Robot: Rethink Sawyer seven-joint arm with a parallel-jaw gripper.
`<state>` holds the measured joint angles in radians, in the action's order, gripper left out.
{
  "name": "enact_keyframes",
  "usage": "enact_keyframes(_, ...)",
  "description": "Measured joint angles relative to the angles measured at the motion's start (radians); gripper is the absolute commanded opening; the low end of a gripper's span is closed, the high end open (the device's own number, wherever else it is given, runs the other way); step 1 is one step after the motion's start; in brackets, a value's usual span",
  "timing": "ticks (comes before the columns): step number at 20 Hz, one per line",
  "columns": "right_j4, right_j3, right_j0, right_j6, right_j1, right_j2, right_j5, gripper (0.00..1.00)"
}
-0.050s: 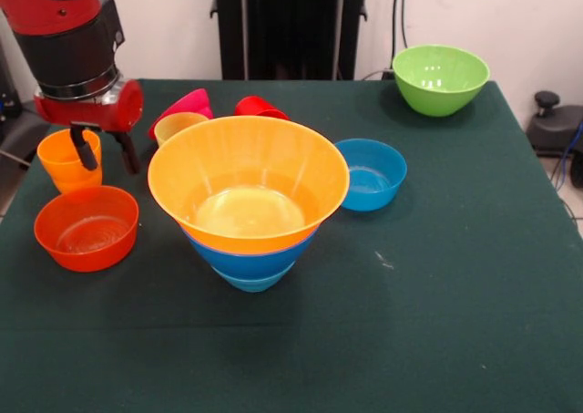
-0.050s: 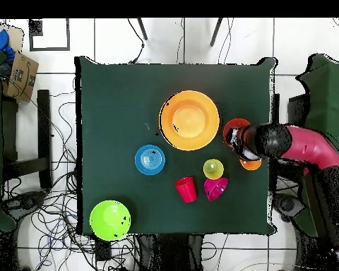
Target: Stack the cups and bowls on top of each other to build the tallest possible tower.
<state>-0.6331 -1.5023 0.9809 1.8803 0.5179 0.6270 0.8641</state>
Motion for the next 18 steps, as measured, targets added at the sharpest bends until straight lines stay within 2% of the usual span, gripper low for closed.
enact_keyframes(6,-0.005,-0.027,0.01,0.0,0.026,0.0,0.0,1.0)
enact_keyframes(18,-0.004,-0.087,0.015,0.0,0.142,0.0,0.0,1.0)
